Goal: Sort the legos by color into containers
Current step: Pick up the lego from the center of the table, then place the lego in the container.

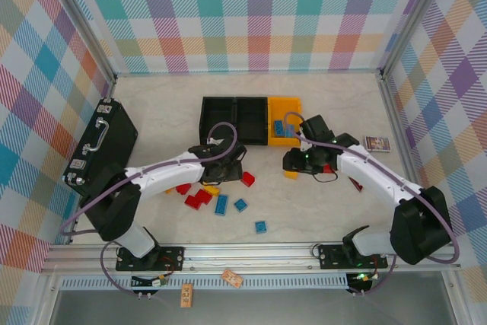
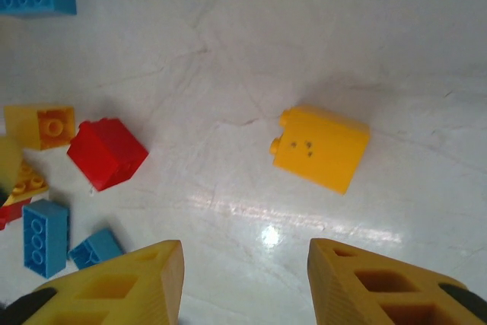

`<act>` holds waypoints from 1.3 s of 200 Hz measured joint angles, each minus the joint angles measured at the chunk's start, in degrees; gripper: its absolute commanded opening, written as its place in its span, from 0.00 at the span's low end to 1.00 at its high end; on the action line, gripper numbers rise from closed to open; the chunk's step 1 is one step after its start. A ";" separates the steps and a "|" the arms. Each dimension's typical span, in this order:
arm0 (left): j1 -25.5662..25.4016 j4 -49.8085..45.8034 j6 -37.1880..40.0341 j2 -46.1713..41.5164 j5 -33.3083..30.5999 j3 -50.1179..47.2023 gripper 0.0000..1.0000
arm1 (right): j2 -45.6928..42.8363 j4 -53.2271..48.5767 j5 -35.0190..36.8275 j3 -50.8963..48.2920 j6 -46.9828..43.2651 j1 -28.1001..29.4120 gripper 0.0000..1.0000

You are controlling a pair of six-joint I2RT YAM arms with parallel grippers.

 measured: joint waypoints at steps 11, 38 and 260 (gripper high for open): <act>0.22 -0.72 0.66 2.01 -0.52 1.44 0.68 | -0.72 0.17 -0.33 -0.70 0.39 0.61 0.47; 0.55 -1.05 1.64 5.66 -1.25 2.78 0.68 | -1.66 0.74 -0.79 -2.03 1.18 1.27 0.47; 10.27 -4.50 10.82 7.48 -1.79 12.61 0.29 | -1.18 3.67 -1.25 -2.32 4.07 2.99 0.46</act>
